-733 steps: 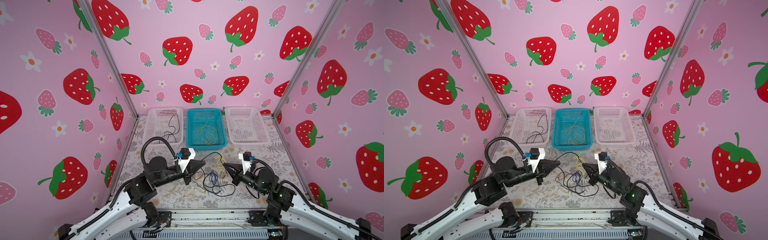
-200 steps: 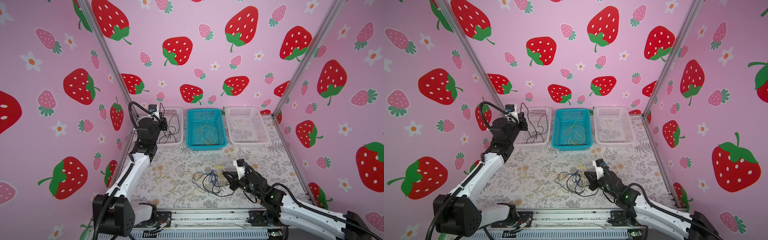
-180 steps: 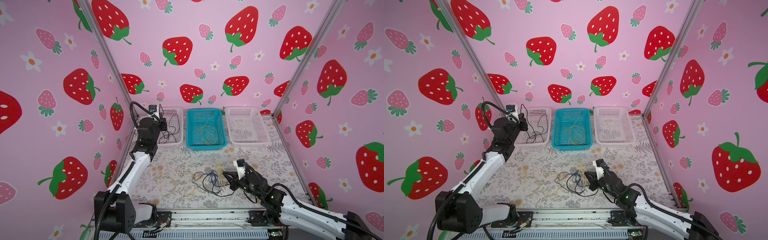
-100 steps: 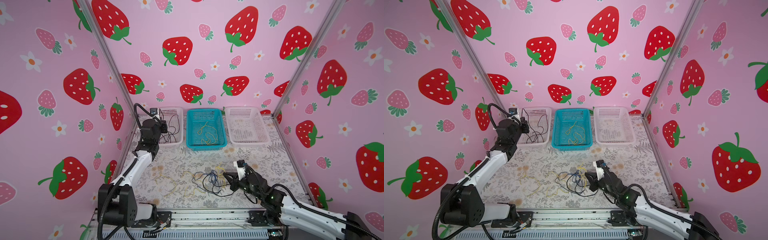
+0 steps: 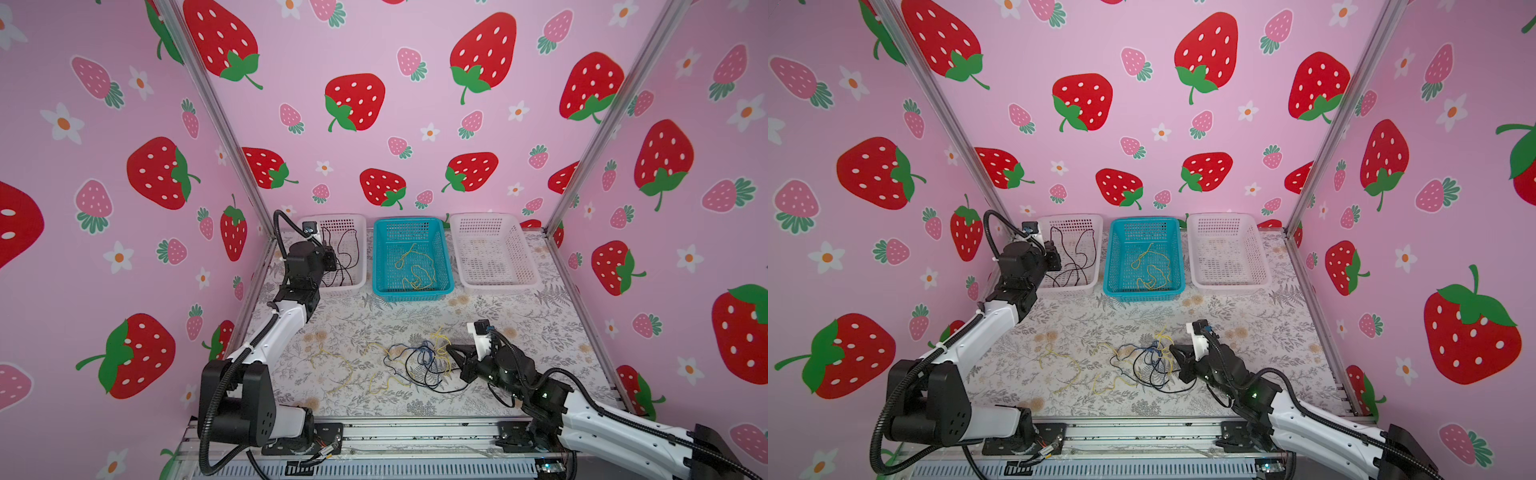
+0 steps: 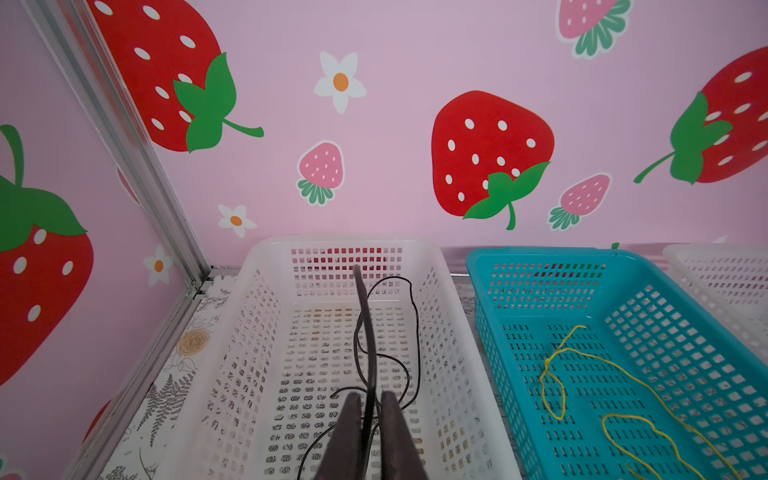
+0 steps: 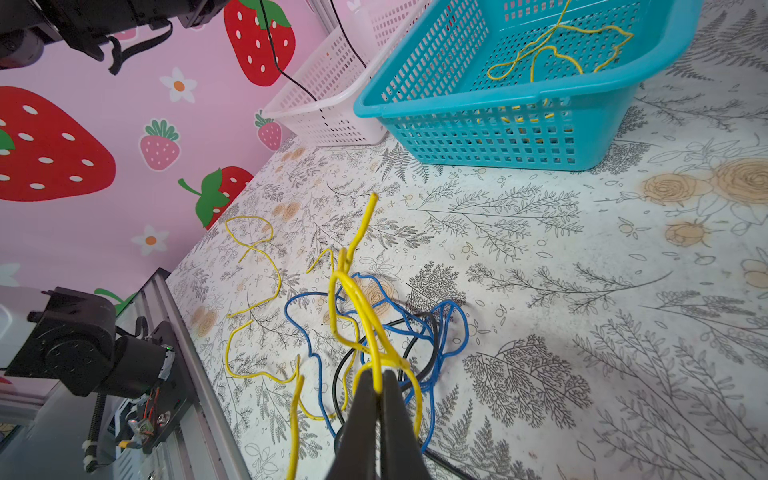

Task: Untangle the cables
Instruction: 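Lower the black wire into the white basket and open the left gripper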

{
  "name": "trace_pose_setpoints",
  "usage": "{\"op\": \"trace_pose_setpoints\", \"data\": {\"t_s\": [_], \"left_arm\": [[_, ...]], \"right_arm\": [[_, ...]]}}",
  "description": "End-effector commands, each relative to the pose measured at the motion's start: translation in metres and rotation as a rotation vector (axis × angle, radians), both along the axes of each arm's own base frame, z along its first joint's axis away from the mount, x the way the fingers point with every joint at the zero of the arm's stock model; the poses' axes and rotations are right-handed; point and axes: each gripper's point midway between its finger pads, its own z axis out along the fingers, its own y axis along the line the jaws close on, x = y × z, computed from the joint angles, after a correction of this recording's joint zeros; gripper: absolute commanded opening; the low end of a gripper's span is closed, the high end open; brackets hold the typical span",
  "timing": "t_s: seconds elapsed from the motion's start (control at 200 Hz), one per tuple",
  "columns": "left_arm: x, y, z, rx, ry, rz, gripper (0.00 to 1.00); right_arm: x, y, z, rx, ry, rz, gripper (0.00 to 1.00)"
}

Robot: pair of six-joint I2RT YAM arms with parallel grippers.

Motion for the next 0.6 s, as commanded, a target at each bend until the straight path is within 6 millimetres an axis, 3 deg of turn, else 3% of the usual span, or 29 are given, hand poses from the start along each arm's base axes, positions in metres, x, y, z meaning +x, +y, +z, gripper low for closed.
{"op": "trace_pose_setpoints", "data": {"t_s": [0.0, 0.145, 0.325, 0.595], "left_arm": [[0.001, 0.0, -0.001, -0.009, 0.002, -0.002, 0.16], [0.002, 0.001, 0.003, -0.015, -0.002, 0.001, 0.19], [0.004, 0.0, 0.01, -0.032, 0.006, 0.002, 0.33], [-0.001, -0.008, 0.041, -0.121, -0.03, -0.03, 0.39]], "right_arm": [[0.0, -0.002, -0.002, 0.006, 0.014, -0.007, 0.0], [0.0, -0.002, -0.002, 0.006, 0.014, -0.008, 0.0], [0.0, -0.002, -0.002, 0.006, 0.014, -0.008, 0.0], [0.0, -0.001, -0.002, 0.004, 0.014, -0.007, 0.0]]}}
